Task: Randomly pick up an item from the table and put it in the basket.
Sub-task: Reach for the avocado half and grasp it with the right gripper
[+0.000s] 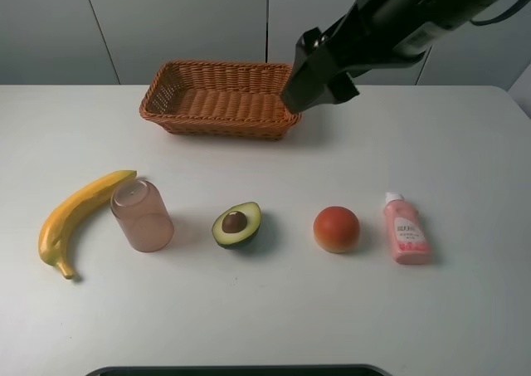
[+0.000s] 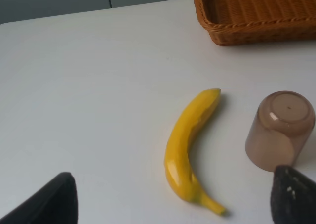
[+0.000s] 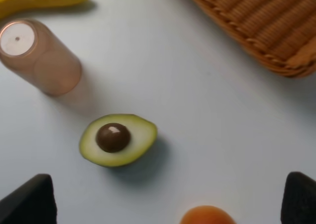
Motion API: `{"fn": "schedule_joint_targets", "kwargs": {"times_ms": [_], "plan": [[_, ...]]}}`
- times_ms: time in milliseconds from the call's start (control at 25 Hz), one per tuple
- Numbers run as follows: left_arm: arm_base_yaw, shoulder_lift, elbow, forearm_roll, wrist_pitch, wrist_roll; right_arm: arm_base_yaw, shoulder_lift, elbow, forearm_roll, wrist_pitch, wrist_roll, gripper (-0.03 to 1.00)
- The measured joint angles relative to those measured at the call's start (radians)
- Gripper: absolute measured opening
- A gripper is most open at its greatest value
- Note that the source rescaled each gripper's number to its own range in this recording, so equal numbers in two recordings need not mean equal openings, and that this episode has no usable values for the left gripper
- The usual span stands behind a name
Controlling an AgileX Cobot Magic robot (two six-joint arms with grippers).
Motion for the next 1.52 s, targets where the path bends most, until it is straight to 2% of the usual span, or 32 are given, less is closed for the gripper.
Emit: {"fn": "schedule_joint_targets", "kwargs": {"times_ms": [160, 320, 400, 600, 760, 920, 1080, 1520], "plan": [[0.000, 0.000, 0.000, 0.000, 0.000, 0.000, 0.095, 0.120, 0.000, -0.016, -0.027, 0.002, 0.98], [0.000, 0.000, 0.000, 0.000, 0.000, 0.000, 0.200, 0.212, 0.000, -0.029, -0.033, -0.083, 0.98], [0.000, 0.000, 0.000, 0.000, 0.000, 0.000, 0.251, 0.250, 0.000, -0.054, -0.033, -0.150, 0.98], [0.000, 0.000, 0.000, 0.000, 0.000, 0.000, 0.318, 0.320, 0.000, -0.079, -0.052, -0.419, 0.98], [0.000, 0.000, 0.000, 0.000, 0.000, 0.000, 0.327, 0.367, 0.000, -0.085, -0.112, -0.604, 0.98], [0.000, 0.000, 0.000, 0.000, 0.000, 0.000, 0.327, 0.415, 0.000, -0.095, -0.194, -0.707, 0.98], [0.000, 0.000, 0.000, 0.000, 0.000, 0.000, 0.327, 0.472, 0.000, -0.095, -0.263, -0.739, 0.98], [0.000, 0.000, 0.000, 0.000, 0.000, 0.000, 0.302, 0.559, 0.000, -0.121, -0.321, -0.756, 0.98]]}}
